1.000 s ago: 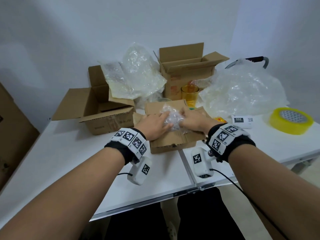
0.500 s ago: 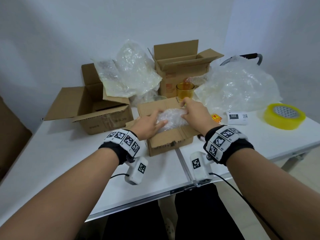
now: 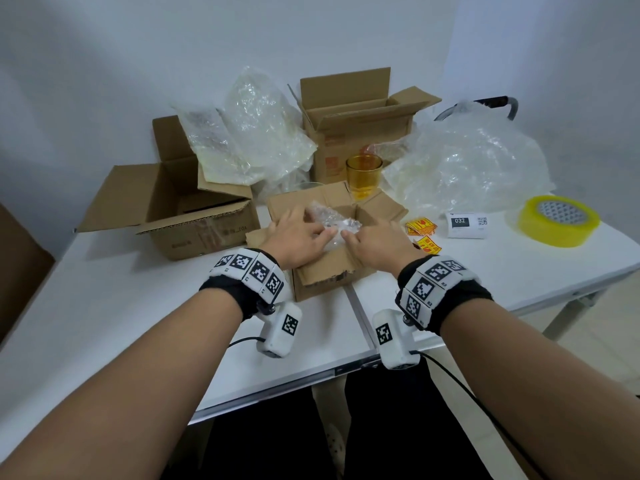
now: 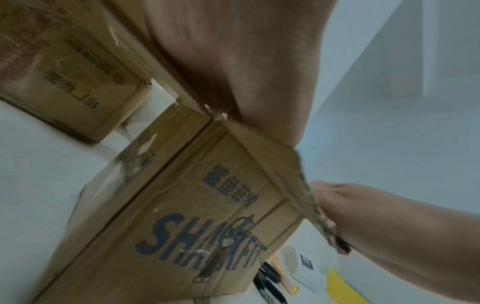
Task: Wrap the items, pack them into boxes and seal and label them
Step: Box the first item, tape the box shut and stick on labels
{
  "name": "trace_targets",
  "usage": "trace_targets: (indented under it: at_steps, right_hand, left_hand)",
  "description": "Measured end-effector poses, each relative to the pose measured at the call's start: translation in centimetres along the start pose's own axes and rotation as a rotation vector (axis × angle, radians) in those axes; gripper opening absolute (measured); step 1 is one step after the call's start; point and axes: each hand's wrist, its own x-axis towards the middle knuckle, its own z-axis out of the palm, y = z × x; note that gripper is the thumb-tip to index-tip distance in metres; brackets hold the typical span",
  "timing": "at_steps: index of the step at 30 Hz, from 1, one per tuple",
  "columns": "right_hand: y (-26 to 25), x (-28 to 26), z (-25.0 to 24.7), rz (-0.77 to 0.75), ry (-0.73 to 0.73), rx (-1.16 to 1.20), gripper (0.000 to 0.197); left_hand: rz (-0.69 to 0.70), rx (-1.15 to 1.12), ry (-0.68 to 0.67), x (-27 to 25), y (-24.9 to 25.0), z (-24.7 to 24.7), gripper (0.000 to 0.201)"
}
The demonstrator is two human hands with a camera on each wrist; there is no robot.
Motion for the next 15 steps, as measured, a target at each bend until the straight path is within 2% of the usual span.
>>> trace_targets:
  at_steps: [3,6,8,11,12,13,15]
  right_hand:
    - [0.0,0.1,0.1,0.026,-0.019,0.022,0.056]
    - [-0.2,0.3,0.6,0.019,0.003,0.043,0.047]
    - [0.0,0.2,1.2,0.029,0.081,0.111,0.050]
    - [0.3,0.1,1.5,0.077,0.265,0.176,0.043]
    - [0.5,0.0,1.2,0.114,0.310,0.198,0.048]
    - [0.8,0.1,1.0,0.171,0.336,0.260,0.062]
    - [1.5,0.2,0.2,0.298,0.340,0.495,0.089]
  left_hand:
    - [0.133,0.119,-0.031,-0.7,1.0,0.0,0.071]
    - [0.142,0.186,-0.152,-1.3,0.7,0.3,0.090]
    - [0.149,0.215,-0.169,-1.5,0.5,0.5,0.098]
    - [0.159,0.259,-0.161,-1.5,0.5,0.2,0.096]
    - [0.163,0.275,-0.151,-1.3,0.4,0.2,0.093]
    - [0.166,0.284,-0.142,-1.1,0.4,0.1,0.090]
    - [0.158,0.281,-0.132,-0.8,0.1,0.0,0.083]
